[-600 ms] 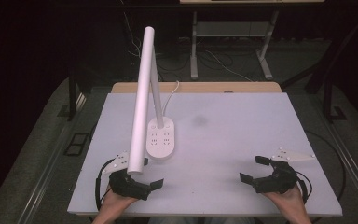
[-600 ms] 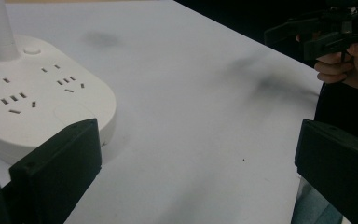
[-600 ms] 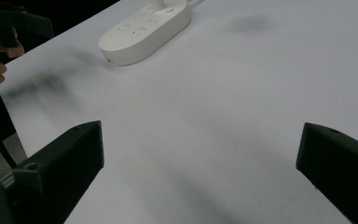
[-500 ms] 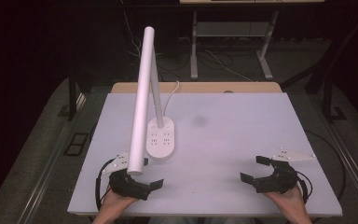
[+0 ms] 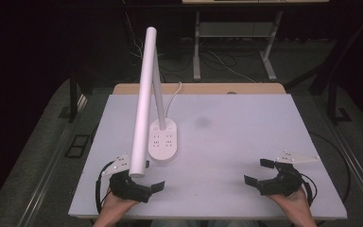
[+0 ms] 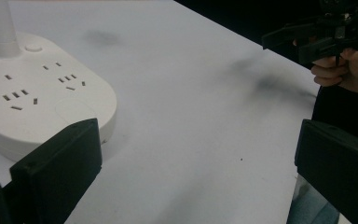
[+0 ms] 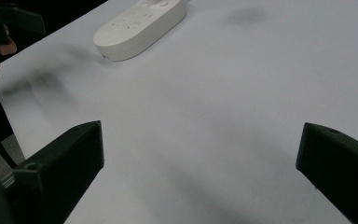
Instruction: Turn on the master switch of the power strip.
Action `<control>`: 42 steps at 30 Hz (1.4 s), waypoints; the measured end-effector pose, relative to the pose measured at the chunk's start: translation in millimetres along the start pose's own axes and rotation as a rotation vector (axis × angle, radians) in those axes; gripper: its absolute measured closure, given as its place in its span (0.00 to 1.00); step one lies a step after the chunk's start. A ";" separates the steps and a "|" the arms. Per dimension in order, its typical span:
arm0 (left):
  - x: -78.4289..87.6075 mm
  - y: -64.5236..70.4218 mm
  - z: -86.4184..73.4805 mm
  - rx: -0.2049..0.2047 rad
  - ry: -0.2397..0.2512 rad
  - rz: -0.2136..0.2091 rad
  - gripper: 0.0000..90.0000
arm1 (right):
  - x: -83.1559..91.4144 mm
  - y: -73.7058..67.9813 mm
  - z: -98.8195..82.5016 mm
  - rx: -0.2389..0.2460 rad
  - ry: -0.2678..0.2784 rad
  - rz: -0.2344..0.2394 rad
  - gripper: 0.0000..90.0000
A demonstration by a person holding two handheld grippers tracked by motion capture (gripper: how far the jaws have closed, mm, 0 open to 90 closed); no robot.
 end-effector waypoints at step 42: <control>17.6 -26.1 27.5 0.020 -0.083 0.011 0.00 | -2.6 0.6 -3.2 0.014 -0.014 -0.005 0.00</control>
Point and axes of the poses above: each handheld gripper's, and its own axes: x roughly backward along the jaws, z roughly out of its top, y roughly to its right, the point moved 4 cm from there along -x, roughly forward along the jaws, and after that the axes turned 1 degree about -y, right-handed, at the moved point
